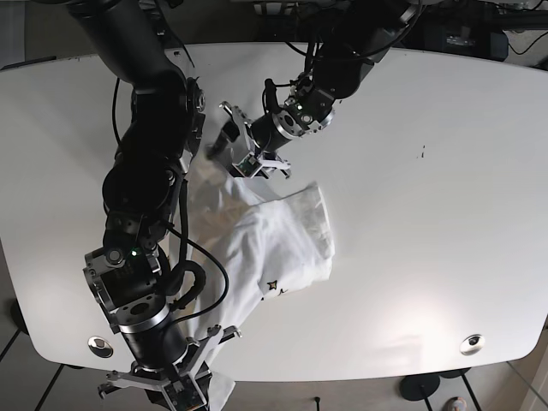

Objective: Fold the T-shirt properly
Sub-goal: 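Lift the white shirt with the right gripper and grasp it with the left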

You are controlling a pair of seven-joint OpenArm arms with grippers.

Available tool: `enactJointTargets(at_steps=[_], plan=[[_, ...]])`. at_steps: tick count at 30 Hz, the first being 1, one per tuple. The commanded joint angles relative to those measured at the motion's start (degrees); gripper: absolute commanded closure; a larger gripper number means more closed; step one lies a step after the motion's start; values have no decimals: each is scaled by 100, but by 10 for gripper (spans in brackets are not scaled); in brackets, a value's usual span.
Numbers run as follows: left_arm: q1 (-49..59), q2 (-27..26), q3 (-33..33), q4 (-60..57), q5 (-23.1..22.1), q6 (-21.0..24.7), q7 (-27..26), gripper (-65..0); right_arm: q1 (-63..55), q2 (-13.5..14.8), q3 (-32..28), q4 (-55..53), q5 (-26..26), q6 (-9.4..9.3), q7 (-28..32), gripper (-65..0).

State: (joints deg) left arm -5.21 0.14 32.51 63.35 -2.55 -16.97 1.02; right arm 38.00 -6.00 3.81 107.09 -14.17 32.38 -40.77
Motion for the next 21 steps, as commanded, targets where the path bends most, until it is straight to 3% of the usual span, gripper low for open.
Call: enactJointTargets(at_steps=[1,6,10,11,12,14,18,21], plan=[[-107,-27,-223,-353,83,-30,430,0,222,121,1,91,50,-51,179,-21],[112,-230,-1594,-63,74,-118,395,0,222,262,45,65,50,-104,179,-21],[499,-230,-2763,922,92,-681,553,0,424,279,54,-278,-2,-113,179,-21],[526,-230,-3053,1212,83,-707,720,0,512,279,54,-410,-2,-148,179,-21],[587,-230,-3493,1687,83,-725,931,0,627,279,150,-691,15,-350,179,-21],[596,-230,-3959,2329,83,-892,1230,0,952,279,414,-1368,50,-517,187,-21],[236,-326,-4618,3278,83,-1331,2013,0,1427,262,801,-2370,42,-552,425,-21],[-679,-432,-4996,3718,83,-1481,2839,0,1972,270,1091,-3197,6,-561,697,-21]])
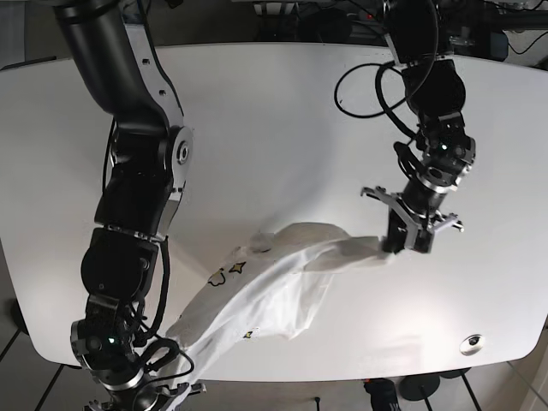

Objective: Fold the T-shirt properly
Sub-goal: 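Lift the white shirt with the right gripper and grasp it with the left, then lift the white shirt with both grippers, shake it and lay it flat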

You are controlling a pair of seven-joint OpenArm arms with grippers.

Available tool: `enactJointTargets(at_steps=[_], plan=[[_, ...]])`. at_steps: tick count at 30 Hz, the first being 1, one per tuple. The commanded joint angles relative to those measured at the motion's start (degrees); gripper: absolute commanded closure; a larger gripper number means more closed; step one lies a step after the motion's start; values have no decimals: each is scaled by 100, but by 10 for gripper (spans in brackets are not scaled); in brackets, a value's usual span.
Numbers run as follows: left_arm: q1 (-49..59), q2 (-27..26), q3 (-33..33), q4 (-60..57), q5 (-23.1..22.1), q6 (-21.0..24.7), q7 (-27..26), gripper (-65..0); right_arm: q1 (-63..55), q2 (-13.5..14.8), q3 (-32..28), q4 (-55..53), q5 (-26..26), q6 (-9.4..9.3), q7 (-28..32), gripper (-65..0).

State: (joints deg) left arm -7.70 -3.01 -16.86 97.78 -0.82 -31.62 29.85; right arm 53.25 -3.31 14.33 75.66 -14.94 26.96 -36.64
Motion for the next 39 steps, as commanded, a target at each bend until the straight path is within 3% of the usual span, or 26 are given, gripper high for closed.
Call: enactJointTargets(at_steps=[1,5,7,9,13,18,24,27,33,39], plan=[[-755,-240,-120,354,-89,-25,193,0,631,10,128,-194,83,-19,284,-21],[-2522,-653,-173,108,-89,-25,958,0,1580,116,321,-854,101,-37,302,-21],[-3287,-838,-173,-129,-89,-25,1187,0,1835,204,321,-915,127,-265,302,-21],[-3964,-996,-182,-384,-89,-25,1345,0,1949,221,321,-810,127,-371,293,-21],[-4087,-1084,-182,-376,-89,-25,1345,0,1255,309,321,-89,127,-397,161,-21],[-2742,-1049,-498,11,-98,-25,1328,0,-609,292,321,1239,153,-362,-164,-21],[-553,-732,-1166,767,-107,-430,1310,0,-3501,300,462,2592,1243,-424,-279,-21],[555,-372,-1615,987,-98,-790,1310,0,-4820,-42,1007,2821,1806,-424,-235,-21],[1636,-117,-2169,996,-98,-838,1310,0,-6191,-78,1482,2812,2922,-424,-261,-21],[2094,-152,-2608,996,-89,-838,1310,0,-6903,-78,1886,2803,3696,-415,-270,-21]])
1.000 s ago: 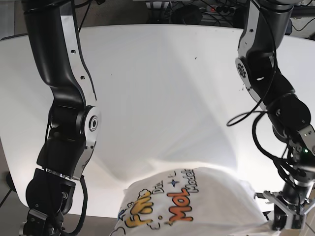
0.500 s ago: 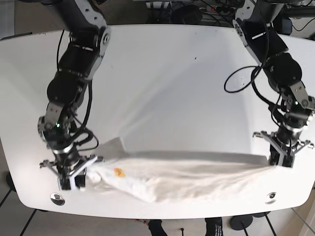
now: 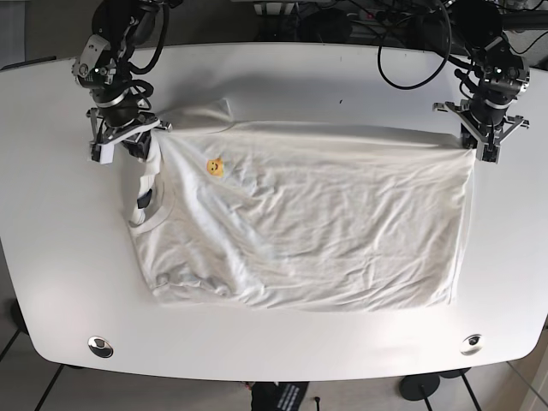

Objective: Fold the T-shirt properly
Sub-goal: 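Lift the white shirt with both grippers, shake it and lay it flat, then release the shirt edge and move both grippers toward the shirt's middle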

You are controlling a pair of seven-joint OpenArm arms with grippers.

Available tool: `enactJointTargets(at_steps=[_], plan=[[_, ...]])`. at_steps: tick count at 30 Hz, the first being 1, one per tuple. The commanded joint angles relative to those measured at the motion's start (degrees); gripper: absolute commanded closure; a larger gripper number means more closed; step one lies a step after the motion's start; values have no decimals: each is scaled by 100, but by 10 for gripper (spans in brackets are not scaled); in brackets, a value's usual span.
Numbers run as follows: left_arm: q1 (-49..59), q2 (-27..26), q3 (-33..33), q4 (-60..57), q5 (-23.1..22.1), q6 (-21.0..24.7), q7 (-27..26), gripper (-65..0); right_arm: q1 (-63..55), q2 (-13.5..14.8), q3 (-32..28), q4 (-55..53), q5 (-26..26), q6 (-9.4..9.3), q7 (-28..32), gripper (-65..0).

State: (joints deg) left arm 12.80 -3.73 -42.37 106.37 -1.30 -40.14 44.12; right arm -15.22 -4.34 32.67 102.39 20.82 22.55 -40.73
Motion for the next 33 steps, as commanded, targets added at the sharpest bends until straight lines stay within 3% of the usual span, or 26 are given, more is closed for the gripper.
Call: enactJointTargets(at_steps=[1,7,12,13,16,18,19,22,26,30,33], plan=[[105,-80,-101,137,-41,14,-117,0,-126,25,70,130,191,27,139,-21],[755,-36,-216,568,-41,14,-117,0,-724,43,70,166,762,53,139,-21],[1002,-36,-207,568,-41,14,-117,0,-1032,69,70,166,824,44,139,-48],[1002,-36,-189,568,-15,14,-100,0,-1067,69,79,166,832,44,157,-92],[975,-36,-172,568,-33,14,-91,-224,-1067,34,281,420,841,36,174,-366],[799,69,-84,559,-41,14,-91,-312,-873,34,377,587,841,36,174,-550],[650,105,-58,559,-33,14,-91,-319,-715,60,386,587,806,36,174,-596],[342,122,-22,550,-33,14,-82,-318,-214,218,351,403,788,36,157,-588],[149,122,338,550,-41,14,-82,-318,841,816,175,-626,788,36,139,-544],[-141,122,505,418,-41,14,-82,-318,2089,1607,-484,-2718,780,36,192,-552],[-493,113,479,40,-41,14,-82,-318,2793,1950,-669,-4239,780,71,702,-555]])
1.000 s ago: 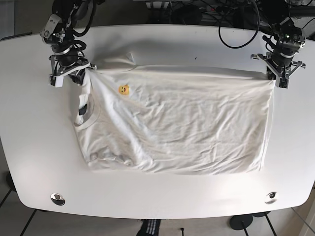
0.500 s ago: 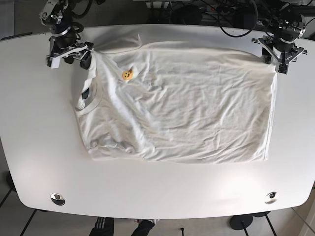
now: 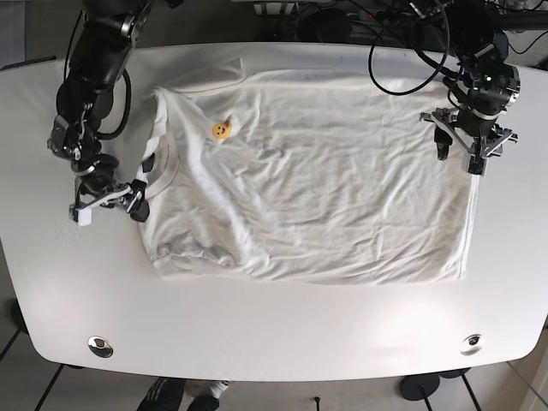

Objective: Fold the T-shirt properly
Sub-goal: 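Release the shirt edge and move both grippers toward the shirt's middle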

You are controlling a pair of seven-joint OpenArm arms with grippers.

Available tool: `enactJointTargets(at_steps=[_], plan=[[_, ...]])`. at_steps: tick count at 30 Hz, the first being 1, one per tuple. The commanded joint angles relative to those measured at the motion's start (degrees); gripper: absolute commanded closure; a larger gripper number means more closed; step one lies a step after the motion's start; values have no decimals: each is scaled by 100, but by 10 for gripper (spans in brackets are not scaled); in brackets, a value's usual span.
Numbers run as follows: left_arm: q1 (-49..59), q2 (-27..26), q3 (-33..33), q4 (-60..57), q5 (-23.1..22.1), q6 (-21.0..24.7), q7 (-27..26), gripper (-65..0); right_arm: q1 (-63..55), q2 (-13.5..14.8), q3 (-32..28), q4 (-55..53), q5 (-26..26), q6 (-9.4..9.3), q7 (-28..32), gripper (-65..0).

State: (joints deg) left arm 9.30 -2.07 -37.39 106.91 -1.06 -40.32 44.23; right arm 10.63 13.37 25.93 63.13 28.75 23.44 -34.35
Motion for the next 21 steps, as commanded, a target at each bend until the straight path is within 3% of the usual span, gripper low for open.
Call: enactJointTargets(at_steps=[1,5,8,12,14,16,17,19,21], plan=[[-301,-88,-20,-208,-57,32,-102,-318,374,250,-75,-797,-14,-10,292,-555],[-970,-97,-398,-885,-21,32,-102,-322,541,233,-954,-1122,39,-10,424,-549],[-1479,-237,-635,-1403,40,32,-102,-325,532,-31,-1156,-1122,-5,-36,433,-547],[-2165,-633,-626,-2441,75,1091,-111,-350,471,-128,-1191,-1131,-5,-45,433,-536],[-2411,-835,-626,-2968,66,1232,-128,-404,462,-128,-1200,-1157,-14,-54,468,-444],[-2693,-1029,-626,-3575,58,1249,-137,-443,462,-128,-1200,-1157,-14,-63,591,-281],[-2877,-1125,-626,-4006,58,1249,-163,-456,462,-128,-1191,-1157,-14,-63,644,-162],[-3106,-1213,-617,-4630,93,1258,-524,-461,462,-93,-1191,-1157,-14,-63,644,-35],[-3229,-1231,-565,-5140,93,1258,-832,-465,462,-84,-1191,-1157,-14,-63,644,-24]])
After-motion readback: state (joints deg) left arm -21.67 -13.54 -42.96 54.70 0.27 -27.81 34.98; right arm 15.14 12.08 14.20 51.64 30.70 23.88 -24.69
